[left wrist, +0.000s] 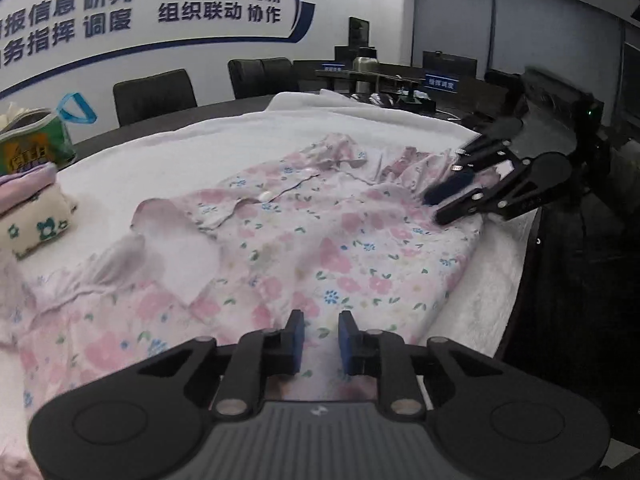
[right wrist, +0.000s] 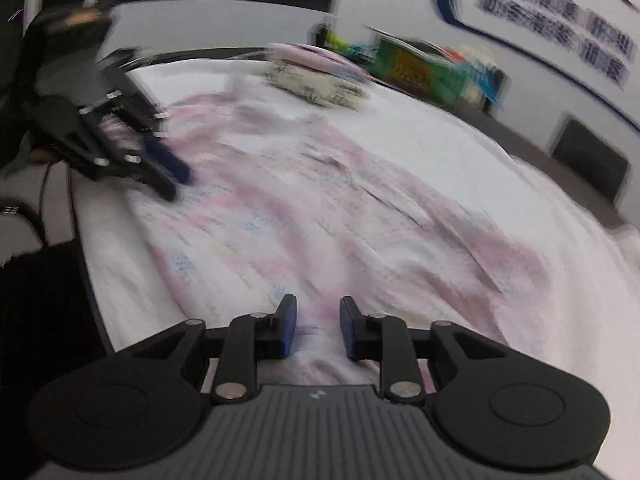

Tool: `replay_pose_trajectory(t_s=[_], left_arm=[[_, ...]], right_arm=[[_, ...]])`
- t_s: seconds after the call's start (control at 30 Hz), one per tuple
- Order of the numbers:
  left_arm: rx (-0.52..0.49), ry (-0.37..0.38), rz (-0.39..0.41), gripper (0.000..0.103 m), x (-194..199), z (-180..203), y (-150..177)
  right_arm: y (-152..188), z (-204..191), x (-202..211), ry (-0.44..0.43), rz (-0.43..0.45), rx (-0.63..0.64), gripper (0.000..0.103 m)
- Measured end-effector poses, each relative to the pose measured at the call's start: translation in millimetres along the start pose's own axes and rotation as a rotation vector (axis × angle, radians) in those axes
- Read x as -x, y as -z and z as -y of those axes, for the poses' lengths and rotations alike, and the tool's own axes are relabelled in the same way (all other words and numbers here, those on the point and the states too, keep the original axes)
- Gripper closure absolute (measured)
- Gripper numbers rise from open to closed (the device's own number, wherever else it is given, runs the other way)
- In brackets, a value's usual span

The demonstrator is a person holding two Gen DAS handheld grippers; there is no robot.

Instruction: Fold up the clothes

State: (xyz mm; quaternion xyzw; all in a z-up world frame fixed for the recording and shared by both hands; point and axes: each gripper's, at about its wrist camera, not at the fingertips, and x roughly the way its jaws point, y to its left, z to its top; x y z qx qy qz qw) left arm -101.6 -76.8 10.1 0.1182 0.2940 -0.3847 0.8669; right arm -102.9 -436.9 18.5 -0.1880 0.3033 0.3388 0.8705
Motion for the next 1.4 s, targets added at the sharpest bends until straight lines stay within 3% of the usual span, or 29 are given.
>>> replay_pose_trajectory(t_s=[0.1,0.2,0.27,0.3,0.37,0.4,0.47,0.5,0.57,0.67,0.7,0.73,0.8,0.83,0.93,1.0,1.2,1.27,1.4], left_arm=[[0.042,0.012,-0.03,0.085,8,-10,-3],[0.139,0.039,-0.035,0.083,36,-37,-23],[0.204,-0.003,0.009,0.07,55,-61,-50],[0.21,-0.059,0.031,0.063,58,-71,-68],[0.157,-0.146,0.033,0.049,41,-85,-101],[0.138,-0.145,0.016,0.037,22,-92,-112],[0.134,-0.102,-0.044,0.032,-23,-108,-128],[0.148,-0.078,-0.096,0.033,-49,-116,-130],[0.186,-0.107,-0.16,0.035,-84,-130,-126],[0.239,-0.134,-0.16,0.045,-101,-146,-113],[0.26,-0.128,-0.153,0.054,-102,-151,-109],[0.273,-0.112,-0.153,0.072,-102,-153,-106],[0.251,-0.103,-0.154,0.091,-98,-150,-103],[0.245,-0.099,-0.153,0.097,-95,-149,-103],[0.225,-0.096,-0.116,0.102,-82,-144,-102],[0.187,-0.107,-0.068,0.102,-68,-136,-103],[-0.034,-0.172,0.099,0.102,0,-73,-96],[-0.105,-0.211,0.138,0.102,23,-45,-84],[-0.136,-0.166,0.111,0.102,42,1,-36]], right_arm=[[21,22,21,0.017,0.009,-0.097,0.068],[0,32,31,0.05,0.048,-0.033,0.065],[-16,39,37,0.07,0.077,0.015,0.061],[-24,43,40,0.08,0.091,0.039,0.061],[-39,49,46,0.1,0.12,0.086,0.06],[-47,53,49,0.11,0.135,0.11,0.06],[-71,68,12,0.066,0.083,0.135,0.06],[-83,76,-8,0.041,0.054,0.147,0.06],[-104,91,-46,-0.005,-0.002,0.16,0.061],[-120,112,-95,-0.057,-0.087,0.162,0.061],[-121,118,-107,-0.067,-0.12,0.166,0.061],[-121,123,-116,-0.071,-0.145,0.172,0.061],[-118,134,-129,-0.096,-0.191,0.163,0.061],[-116,135,-132,-0.115,-0.195,0.151,0.066],[-111,131,-132,-0.172,-0.193,0.156,0.096],[-111,120,-126,-0.119,-0.172,0.193,0.1],[-105,63,-39,0.171,0.082,0.311,0.1],[-89,31,-18,0.236,0.088,0.354,0.1],[-51,-38,16,0.343,0.059,0.425,0.1]])
